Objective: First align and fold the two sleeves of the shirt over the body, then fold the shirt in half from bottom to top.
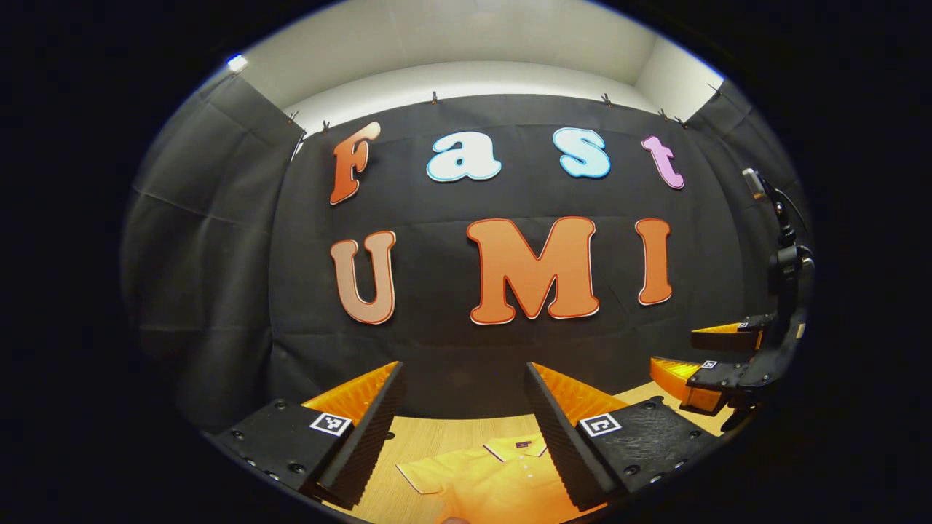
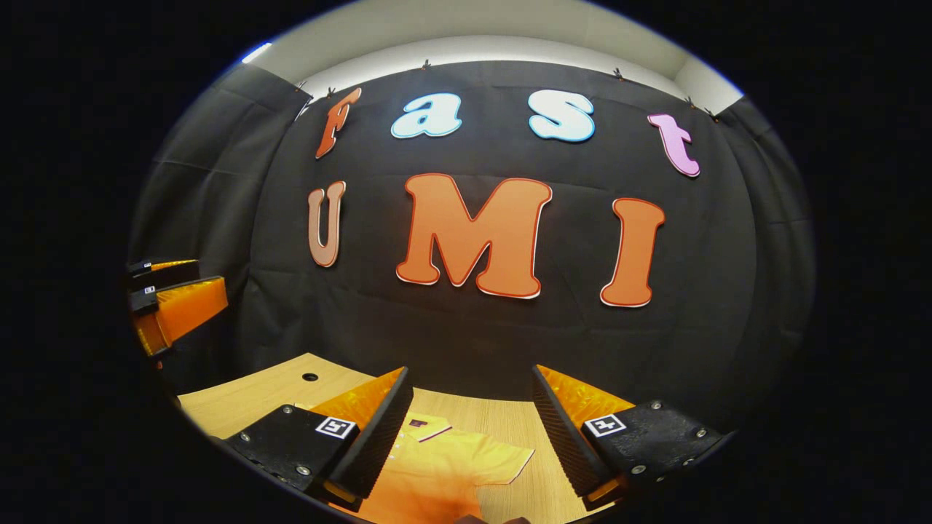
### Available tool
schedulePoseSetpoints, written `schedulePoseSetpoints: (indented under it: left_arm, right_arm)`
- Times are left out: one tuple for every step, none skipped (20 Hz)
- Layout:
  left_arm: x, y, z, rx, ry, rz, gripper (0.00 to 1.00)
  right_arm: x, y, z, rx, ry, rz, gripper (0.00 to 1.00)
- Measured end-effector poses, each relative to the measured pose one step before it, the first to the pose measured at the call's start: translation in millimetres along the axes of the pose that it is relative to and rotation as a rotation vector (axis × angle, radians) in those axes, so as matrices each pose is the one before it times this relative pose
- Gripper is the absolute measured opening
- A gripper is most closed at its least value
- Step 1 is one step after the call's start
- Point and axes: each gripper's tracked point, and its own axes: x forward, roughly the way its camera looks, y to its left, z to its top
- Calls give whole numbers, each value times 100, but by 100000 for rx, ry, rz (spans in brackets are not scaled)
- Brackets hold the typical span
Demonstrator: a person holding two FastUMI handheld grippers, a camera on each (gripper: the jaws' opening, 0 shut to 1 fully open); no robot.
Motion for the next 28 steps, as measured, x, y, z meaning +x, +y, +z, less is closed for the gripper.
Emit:
schedulePoseSetpoints:
  left_arm:
    - [-47,138,-118,119,225,232,98]
    - [-2,219,-38,202,-78,408,98]
    - [-60,173,87,202,-165,314,98]
    - [-66,214,46,163,-335,536,98]
    - [-89,172,93,351,-192,495,96]
    - [-146,358,113,496,-382,936,98]
    - [-248,365,224,379,-596,933,98]
    - [-125,426,181,405,-503,1243,98]
    - [-84,426,-12,376,-192,1056,98]
    - [-136,320,-238,410,118,1105,98]
    - [19,253,-135,152,189,799,98]
    - [-200,148,132,46,190,765,98]
    - [-19,138,-56,29,300,691,98]
    - [-51,177,14,88,396,597,98]
    - [-55,210,-418,143,369,797,98]
    - [-125,-21,68,72,343,724,98]
    - [-67,79,-111,59,416,752,98]
    - [119,103,-99,-87,414,712,96]
    - [64,-18,-273,-43,716,695,98]
    - [3,85,-150,-156,636,784,98]
    - [-38,35,-226,-322,835,560,98]
    - [-26,-56,-223,40,925,513,98]
    - [-17,1,-235,32,847,354,98]
    - [63,-30,-165,90,804,319,96]
    - [31,-6,-117,291,805,130,96]
    - [53,-65,-262,574,618,162,96]
    - [6,-53,-96,554,489,102,96]
    - [-37,-65,-66,220,312,74,98]
  right_arm:
    - [279,-324,-598,-135,1338,-655,98]
    - [388,-424,-761,21,1839,-1031,98]
    - [493,-403,-930,-76,2689,-562,98]
    - [562,-432,-1018,-411,2696,-866,98]
    - [552,-412,-1009,-455,2417,-805,99]
    - [605,-493,-876,-431,2307,-788,98]
    - [621,-321,-1087,-330,2937,-516,98]
    - [734,-449,-1139,-56,3227,-562,98]
    - [914,-109,-933,438,2919,-150,98]
    - [910,-242,-1091,510,4193,-653,98]
    - [935,-352,-1161,584,3685,-469,98]
    - [851,-368,-1367,1023,5537,-877,98]
    - [1040,-105,-1052,1199,5178,-119,98]
    - [1218,-248,-1296,1629,5437,-501,98]
    - [891,-199,-1153,1830,5231,263,98]
    - [697,-367,-1050,1625,5040,167,98]
    - [699,-125,-740,1323,4246,729,98]
    - [1014,-351,-859,881,4196,-413,98]
    - [1063,-163,-920,460,4331,566,98]
    - [1071,-259,-870,-91,3581,-94,98]
    - [1013,-379,-755,-524,3620,-165,98]
    - [959,-110,-488,478,2654,298,98]
    - [851,-139,-307,1085,2455,334,98]
    - [832,-205,-545,1145,3409,-58,97]
    - [714,-197,-415,955,3031,285,97]
    - [719,-105,-329,612,3155,-32,97]
    - [590,-119,-6,345,1665,95,97]
    - [681,-88,-169,173,2204,-527,97]
